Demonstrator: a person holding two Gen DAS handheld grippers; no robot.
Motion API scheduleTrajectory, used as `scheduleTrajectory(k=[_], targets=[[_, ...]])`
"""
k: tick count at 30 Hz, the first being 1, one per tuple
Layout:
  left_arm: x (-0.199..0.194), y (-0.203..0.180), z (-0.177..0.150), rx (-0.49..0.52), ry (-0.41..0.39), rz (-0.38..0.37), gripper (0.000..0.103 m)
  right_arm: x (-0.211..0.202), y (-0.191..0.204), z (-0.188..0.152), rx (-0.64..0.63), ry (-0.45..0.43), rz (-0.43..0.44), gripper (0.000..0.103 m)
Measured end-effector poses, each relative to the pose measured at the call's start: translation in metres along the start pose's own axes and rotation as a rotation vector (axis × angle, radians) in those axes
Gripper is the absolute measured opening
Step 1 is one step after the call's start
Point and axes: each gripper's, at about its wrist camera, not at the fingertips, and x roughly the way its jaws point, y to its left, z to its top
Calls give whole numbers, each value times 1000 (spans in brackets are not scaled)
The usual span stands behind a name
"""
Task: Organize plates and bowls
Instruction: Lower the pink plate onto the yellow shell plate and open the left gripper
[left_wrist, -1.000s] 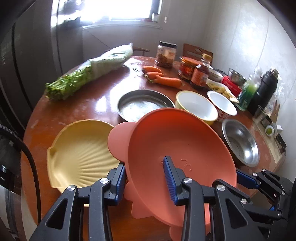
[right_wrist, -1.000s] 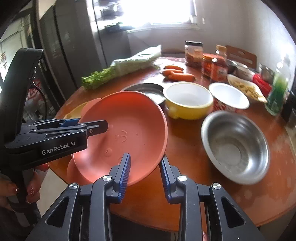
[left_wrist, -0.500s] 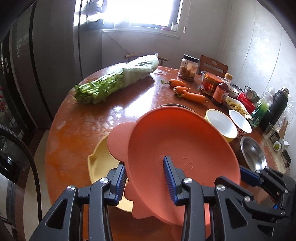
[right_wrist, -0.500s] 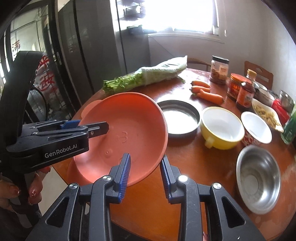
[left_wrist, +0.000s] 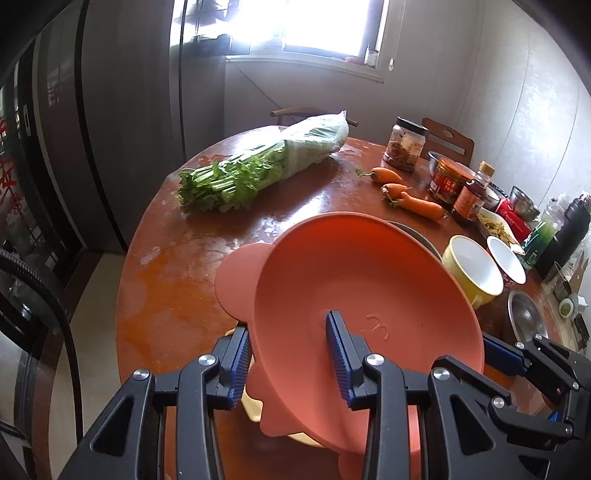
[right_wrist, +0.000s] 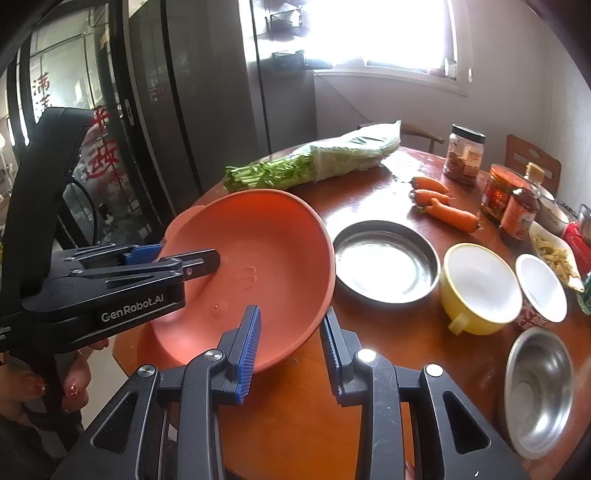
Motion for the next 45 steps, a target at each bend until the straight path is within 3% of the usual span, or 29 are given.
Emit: scheduleTrajectory(k=[15,45], targets=[[30,12,-8,-11,56,-5,39,31,2,-7,9,63,6,35],[44,18,-4,1,36,43,39,56,3,-15,17,117,24,36]])
